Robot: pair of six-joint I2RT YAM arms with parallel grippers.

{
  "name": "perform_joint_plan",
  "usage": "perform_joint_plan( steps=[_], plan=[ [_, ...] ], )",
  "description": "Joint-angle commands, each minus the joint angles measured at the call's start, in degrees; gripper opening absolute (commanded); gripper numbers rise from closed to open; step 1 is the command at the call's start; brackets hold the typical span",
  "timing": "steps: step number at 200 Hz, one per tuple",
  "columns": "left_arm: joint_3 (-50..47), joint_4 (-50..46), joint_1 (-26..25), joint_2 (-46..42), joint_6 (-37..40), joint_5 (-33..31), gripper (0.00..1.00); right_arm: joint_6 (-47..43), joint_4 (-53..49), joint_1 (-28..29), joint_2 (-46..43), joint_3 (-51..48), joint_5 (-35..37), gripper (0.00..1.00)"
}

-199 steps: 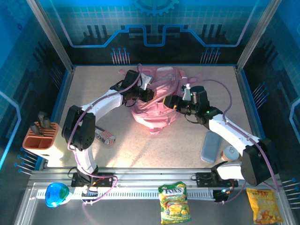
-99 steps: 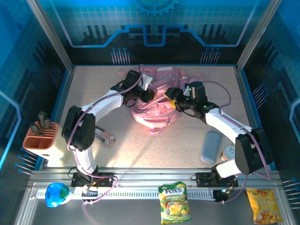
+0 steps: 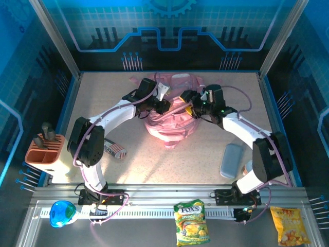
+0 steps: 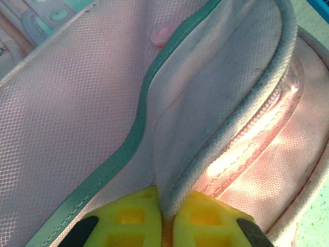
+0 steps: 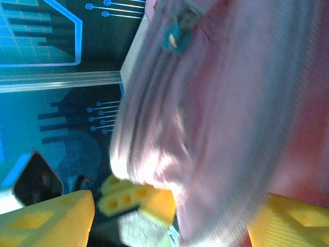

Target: Pack the student bag

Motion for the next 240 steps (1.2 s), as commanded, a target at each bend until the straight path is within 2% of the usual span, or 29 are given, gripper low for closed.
perform_joint_plan(
  steps=[1,21,38,46,67,85,94,105,127,164,240],
  plan=[
    [-1.2,0.4,-1.8,-4.5,2.4,1.3,0.1,1.6,1.5,-0.4,3.3,4.7,-1.8,0.77],
    [-3.0,0.6,-2.2,-6.0,2.7,0.8,0.15,2.2,-0.2,-0.2,5.8,6.4,-2.6,0.75],
    [-5.1,0.5,-2.3,-8.1,1.3,0.1,0.24,2.2,-1.7,0.0,7.1,7.0,-3.0,0.69],
    [-6.4,0.6,-2.3,-9.5,0.1,-0.5,0.31,2.1,-1.9,0.1,7.5,7.0,-3.1,0.63],
    [-10.2,0.8,-2.4,-13.4,-6.3,-2.9,0.47,1.4,-2.4,0.2,7.7,6.9,-3.4,0.4],
    [-13.4,0.4,-2.7,-16.6,-13.3,-4.6,0.53,0.5,-2.7,0.3,7.7,7.3,-3.7,0.22],
    [-14.7,0.0,-3.1,-18.0,-17.2,-6.1,0.54,-0.1,-3.2,0.3,7.8,7.7,-3.7,0.17],
    [-16.0,-1.3,-4.5,-19.6,-22.2,-10.9,0.56,-0.6,-3.4,0.5,7.8,7.9,-3.8,0.13],
    [-16.5,-4.7,-7.2,-20.4,-28.8,-14.6,0.57,-1.2,-3.4,1.0,7.9,8.3,-3.8,0.11],
    [-17.0,-3.5,-11.2,-19.2,-33.7,-14.5,0.57,-1.2,-2.8,1.6,7.8,8.5,-4.0,0.11],
    [-8.4,-4.6,-13.0,-9.4,-36.2,-15.9,0.39,-1.0,-1.7,1.8,7.6,7.7,-4.1,0.11]
  ],
)
